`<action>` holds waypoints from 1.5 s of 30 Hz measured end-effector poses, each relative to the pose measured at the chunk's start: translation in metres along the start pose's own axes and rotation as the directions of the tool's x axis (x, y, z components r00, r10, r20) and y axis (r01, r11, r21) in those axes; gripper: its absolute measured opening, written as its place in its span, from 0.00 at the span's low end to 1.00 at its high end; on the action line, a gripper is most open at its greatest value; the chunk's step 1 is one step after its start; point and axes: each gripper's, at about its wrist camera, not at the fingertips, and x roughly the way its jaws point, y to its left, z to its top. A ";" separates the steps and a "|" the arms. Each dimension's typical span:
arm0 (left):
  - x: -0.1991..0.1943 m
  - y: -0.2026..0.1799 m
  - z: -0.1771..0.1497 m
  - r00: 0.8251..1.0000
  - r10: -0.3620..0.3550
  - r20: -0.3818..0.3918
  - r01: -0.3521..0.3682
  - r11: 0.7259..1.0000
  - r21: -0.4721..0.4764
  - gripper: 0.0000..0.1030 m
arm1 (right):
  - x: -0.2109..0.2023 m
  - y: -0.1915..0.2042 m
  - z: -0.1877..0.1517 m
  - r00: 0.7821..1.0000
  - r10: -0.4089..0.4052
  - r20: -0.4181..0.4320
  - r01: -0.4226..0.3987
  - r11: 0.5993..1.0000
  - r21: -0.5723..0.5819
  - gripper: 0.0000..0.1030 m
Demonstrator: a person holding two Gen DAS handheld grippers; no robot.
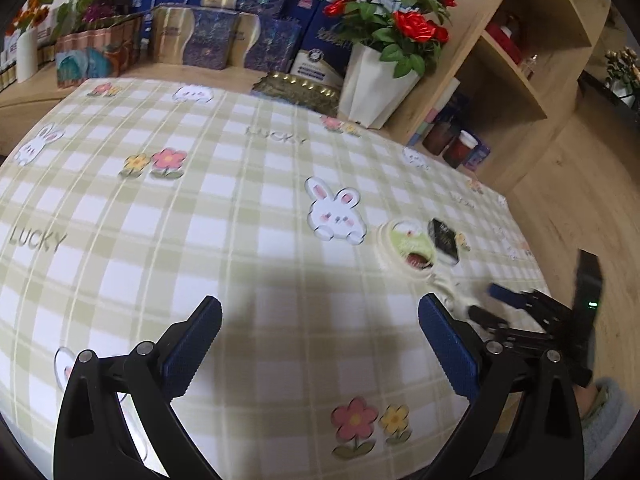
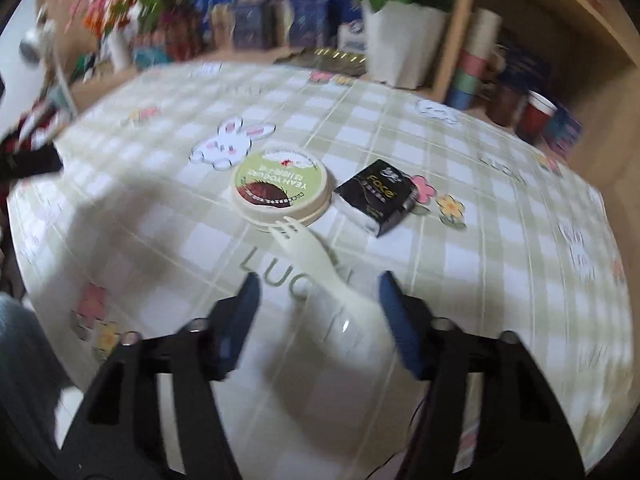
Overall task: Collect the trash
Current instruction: 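Move both tools back over the table toward the yogurt lid and spoon, then grasp the white plastic spoon with the right tool while the left tool grasps the green yogurt lid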
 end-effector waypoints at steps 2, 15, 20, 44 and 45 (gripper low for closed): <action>0.002 -0.005 0.006 1.000 -0.007 0.006 0.007 1.000 0.007 0.93 | 0.012 -0.003 0.005 0.999 0.017 -0.036 -0.018 0.999 -0.031 0.48; 0.034 -0.059 0.023 0.999 -0.032 0.005 0.031 0.991 0.127 0.93 | 0.032 -0.007 0.003 0.996 0.091 -0.022 -0.092 0.996 -0.017 0.44; 0.042 -0.068 0.022 0.997 -0.074 -0.013 0.075 0.989 0.130 0.93 | 0.036 -0.002 0.008 1.000 0.016 -0.020 -0.016 0.999 -0.035 0.27; 0.170 -0.131 0.031 0.979 0.119 -0.164 -0.051 0.927 0.371 0.94 | -0.035 -0.105 -0.030 0.974 0.042 0.223 -0.137 0.891 0.434 0.07; 0.177 -0.133 0.032 0.976 0.141 -0.163 -0.068 0.918 0.390 0.94 | -0.035 -0.106 -0.032 0.974 0.041 0.224 -0.138 0.889 0.437 0.07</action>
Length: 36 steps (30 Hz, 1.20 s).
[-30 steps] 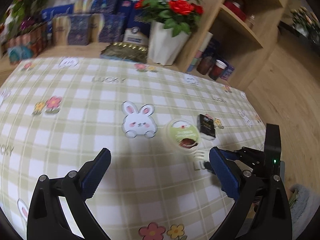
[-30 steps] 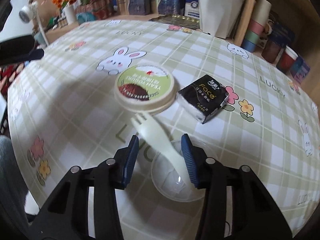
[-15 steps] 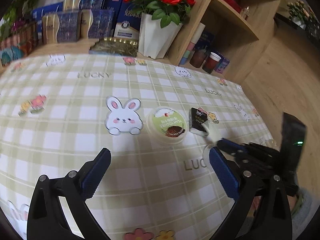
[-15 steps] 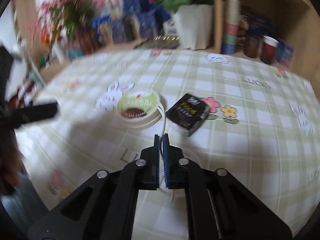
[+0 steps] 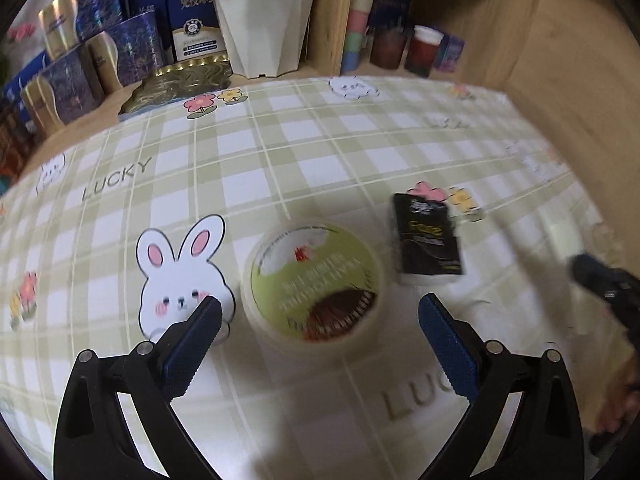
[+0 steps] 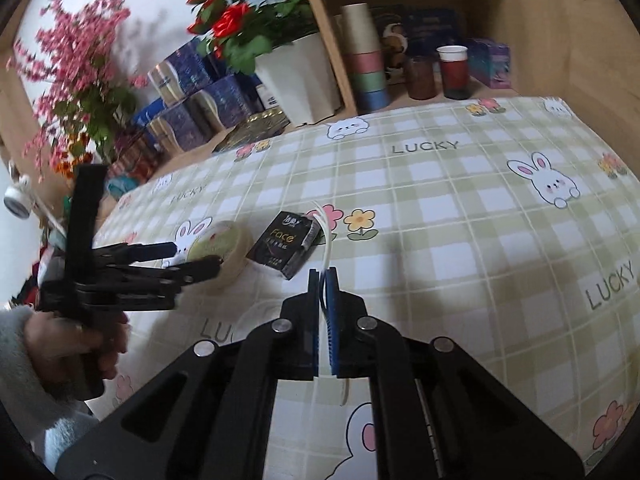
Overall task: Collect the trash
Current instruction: 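Grasp the white plastic spoon with the right tool while the left tool grasps the green yogurt lid, then carry both items over the bin and open both tools to drop them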
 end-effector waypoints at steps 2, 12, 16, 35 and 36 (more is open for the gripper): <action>0.008 0.000 0.006 1.000 0.021 -0.009 -0.021 1.000 0.012 0.94 | 0.000 0.000 -0.002 1.000 -0.004 -0.001 0.004 1.000 -0.004 0.07; 0.004 0.001 -0.006 0.997 0.024 -0.073 -0.016 0.994 0.108 0.78 | 0.003 0.005 -0.010 1.000 0.027 0.002 -0.027 0.998 0.052 0.07; -0.037 0.019 -0.026 0.999 -0.020 -0.041 0.022 0.998 0.052 0.78 | -0.001 0.024 -0.021 0.999 0.053 -0.003 -0.053 0.998 0.020 0.07; -0.236 0.016 -0.186 0.990 -0.137 0.041 0.139 0.990 -0.032 0.80 | -0.083 0.084 -0.082 0.987 0.161 -0.006 -0.160 0.987 0.032 0.07; -0.236 0.014 -0.195 0.990 -0.140 0.032 0.141 0.989 -0.034 0.80 | -0.084 0.087 -0.086 0.986 0.164 -0.015 -0.163 0.986 0.031 0.07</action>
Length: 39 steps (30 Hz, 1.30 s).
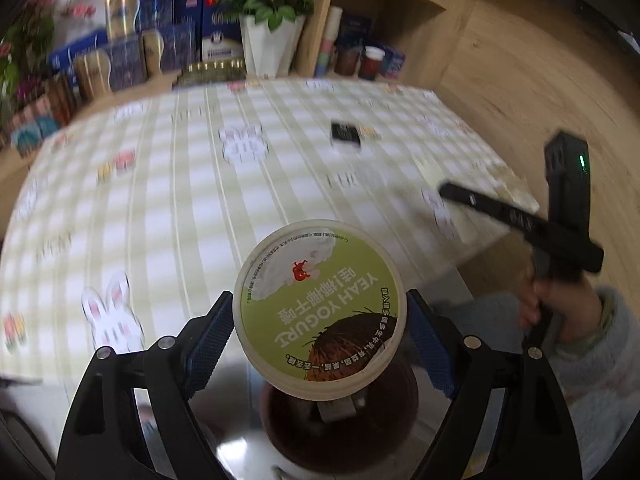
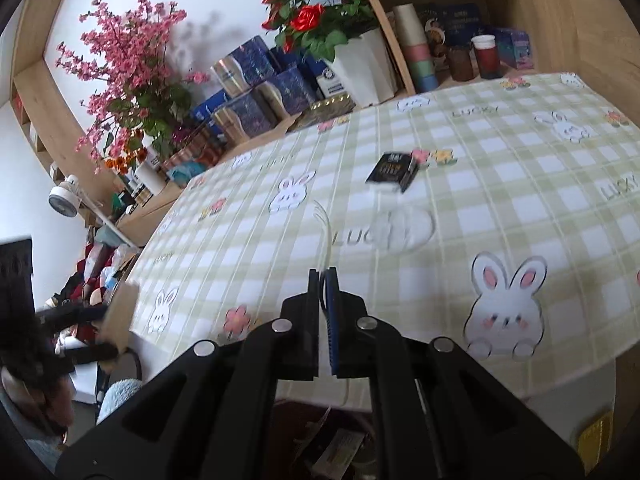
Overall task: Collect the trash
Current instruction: 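Carry both items over the bin and open both tools to drop them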
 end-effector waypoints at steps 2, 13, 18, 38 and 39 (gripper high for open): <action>0.003 -0.004 -0.021 0.999 -0.014 -0.034 0.014 1.000 -0.006 0.80 | 0.000 0.006 -0.006 1.000 0.006 -0.009 -0.006 1.000 -0.007 0.07; 0.057 -0.025 -0.067 0.976 -0.053 -0.212 0.064 0.997 0.046 0.80 | -0.021 0.006 -0.030 1.000 -0.001 -0.014 0.001 1.000 0.004 0.07; 0.071 -0.026 -0.072 0.966 -0.086 -0.245 0.095 0.995 0.026 0.81 | -0.015 0.005 -0.046 0.999 0.007 -0.045 -0.006 0.999 0.035 0.07; 0.070 -0.020 -0.053 0.981 -0.084 -0.173 0.087 0.996 0.007 0.90 | -0.034 0.016 -0.056 0.998 0.030 -0.052 -0.031 0.999 -0.021 0.07; 0.066 -0.015 -0.049 0.985 -0.075 -0.157 0.074 0.997 -0.008 0.90 | -0.034 0.016 -0.057 0.998 0.030 -0.053 -0.031 0.999 -0.018 0.07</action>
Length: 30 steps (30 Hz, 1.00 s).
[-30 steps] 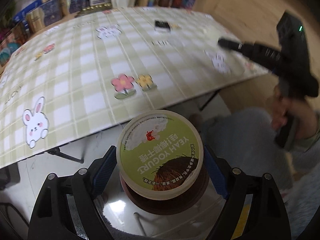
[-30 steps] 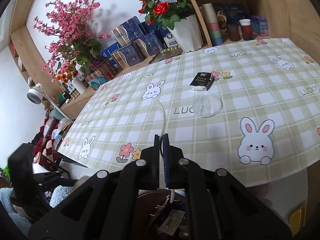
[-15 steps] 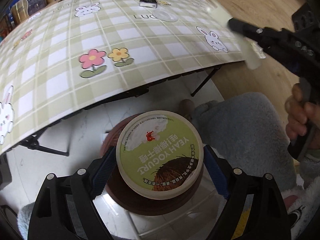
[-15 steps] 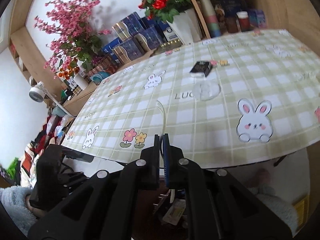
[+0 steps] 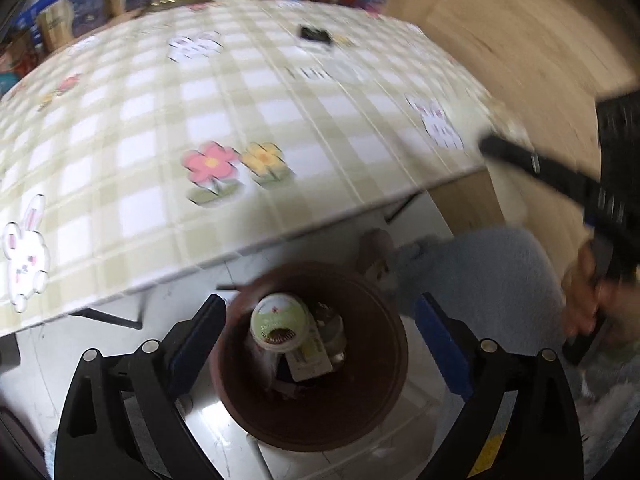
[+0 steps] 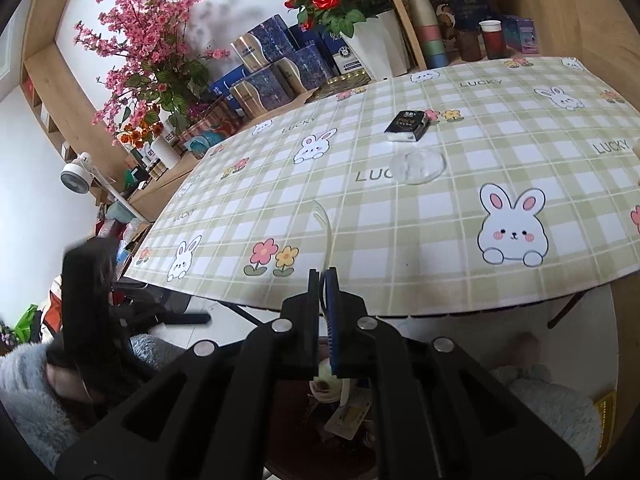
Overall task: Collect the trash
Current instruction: 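Carry both items over the bin and open both tools to drop them, then grasp the black Face tissue pack with the left tool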
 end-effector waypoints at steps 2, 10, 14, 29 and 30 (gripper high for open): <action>-0.008 0.006 0.007 0.999 0.039 0.027 -0.039 0.999 -0.019 0.90 | -0.001 -0.003 -0.006 1.000 -0.002 -0.007 0.002 1.000 0.009 0.07; -0.028 0.028 0.027 0.988 0.129 0.087 -0.123 0.990 -0.070 0.91 | 0.021 0.000 -0.045 0.988 -0.009 -0.151 0.010 1.000 0.007 0.07; -0.033 0.036 0.026 0.984 0.154 0.089 -0.146 0.986 -0.082 0.91 | 0.042 0.011 -0.062 0.968 -0.011 -0.249 0.005 1.000 -0.026 0.07; -0.038 0.049 0.028 0.984 0.153 0.096 -0.142 0.983 -0.119 0.91 | 0.076 0.020 -0.082 0.919 0.011 -0.395 -0.013 1.000 -0.004 0.28; -0.038 0.049 0.029 0.984 0.152 0.097 -0.140 0.983 -0.122 0.91 | 0.075 0.019 -0.080 0.920 0.005 -0.393 -0.008 1.000 -0.007 0.29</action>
